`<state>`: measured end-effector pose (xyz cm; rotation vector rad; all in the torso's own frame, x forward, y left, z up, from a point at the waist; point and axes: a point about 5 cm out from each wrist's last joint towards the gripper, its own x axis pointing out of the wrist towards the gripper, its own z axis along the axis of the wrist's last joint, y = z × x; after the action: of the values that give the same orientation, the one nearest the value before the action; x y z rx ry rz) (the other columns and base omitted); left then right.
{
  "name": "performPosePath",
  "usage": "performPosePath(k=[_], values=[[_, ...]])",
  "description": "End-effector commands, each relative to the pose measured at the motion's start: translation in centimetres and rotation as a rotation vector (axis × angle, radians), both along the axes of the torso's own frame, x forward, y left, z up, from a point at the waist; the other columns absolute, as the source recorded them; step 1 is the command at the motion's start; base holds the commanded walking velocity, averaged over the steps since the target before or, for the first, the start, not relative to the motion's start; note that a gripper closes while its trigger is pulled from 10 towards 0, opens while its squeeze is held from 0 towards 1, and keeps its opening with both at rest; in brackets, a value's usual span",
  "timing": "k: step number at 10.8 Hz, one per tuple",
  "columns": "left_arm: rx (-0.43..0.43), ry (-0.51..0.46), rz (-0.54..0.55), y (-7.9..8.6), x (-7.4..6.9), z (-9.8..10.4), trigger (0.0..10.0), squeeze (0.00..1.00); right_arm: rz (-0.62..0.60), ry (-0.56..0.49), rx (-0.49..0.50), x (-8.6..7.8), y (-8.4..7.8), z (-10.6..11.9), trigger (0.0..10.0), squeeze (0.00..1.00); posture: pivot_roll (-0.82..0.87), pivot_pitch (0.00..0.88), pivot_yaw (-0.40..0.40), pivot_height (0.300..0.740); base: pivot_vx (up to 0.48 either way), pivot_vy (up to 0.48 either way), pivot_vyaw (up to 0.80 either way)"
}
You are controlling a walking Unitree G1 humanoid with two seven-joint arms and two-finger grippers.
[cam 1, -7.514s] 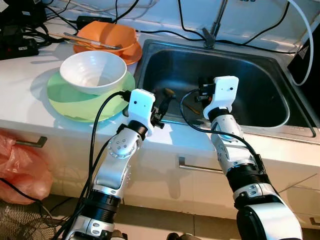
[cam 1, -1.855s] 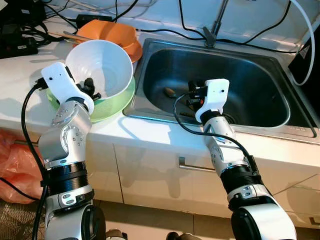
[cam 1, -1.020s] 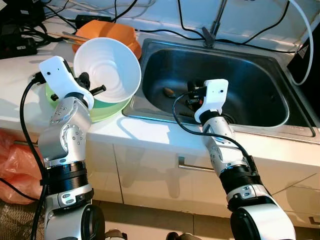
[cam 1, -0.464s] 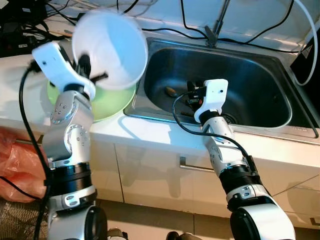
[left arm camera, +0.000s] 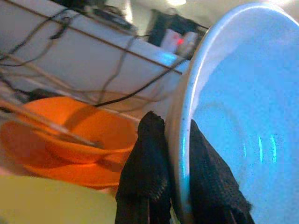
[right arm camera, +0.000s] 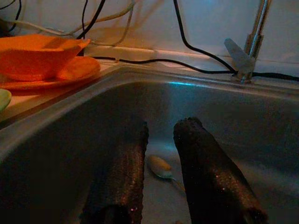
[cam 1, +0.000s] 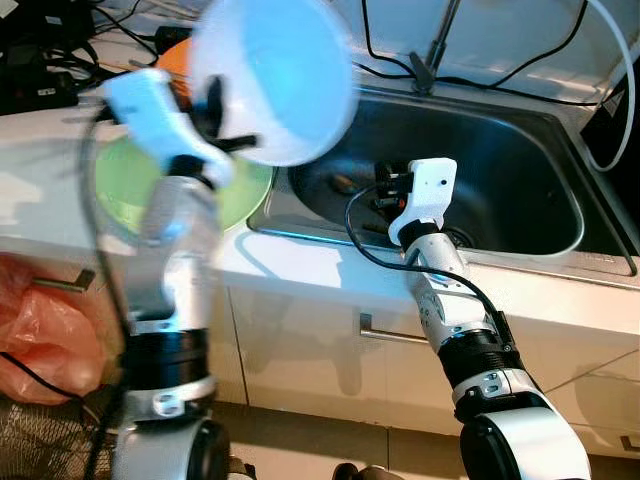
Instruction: Kitchen organization
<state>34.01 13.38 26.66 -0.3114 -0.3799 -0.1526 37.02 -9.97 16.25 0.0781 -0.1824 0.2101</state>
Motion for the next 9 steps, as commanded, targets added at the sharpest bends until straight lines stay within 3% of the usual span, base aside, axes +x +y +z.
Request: performPosePath(k=[1,5,9], values=[[0.03,-0.042,-0.047,-1.5,-0.2,0.2,10.0,0.0,-0.023,-0.006,0.045,0.2,-0.7,0.6,10.0,0.0,0.14,0.089,-0.09,0.74,0.0,0.0,0.0],[0.087,-0.062,-0.083,-3.3,-0.2,-0.3,10.0,0.0,-0.052,-0.029,0.112,0.7,-2.4,2.2,10.0,0.0,0.14,0.09,-0.086,0.74,0.0,0.0,0.0],[0.12,-0.077,-0.064,-3.6,-0.1,-0.5,10.0,0.0,-0.007,-0.039,0.137,0.6,-4.4,2.9,10.0,0.0,0.13,0.092,-0.084,0.74,0.0,0.0,0.0]])
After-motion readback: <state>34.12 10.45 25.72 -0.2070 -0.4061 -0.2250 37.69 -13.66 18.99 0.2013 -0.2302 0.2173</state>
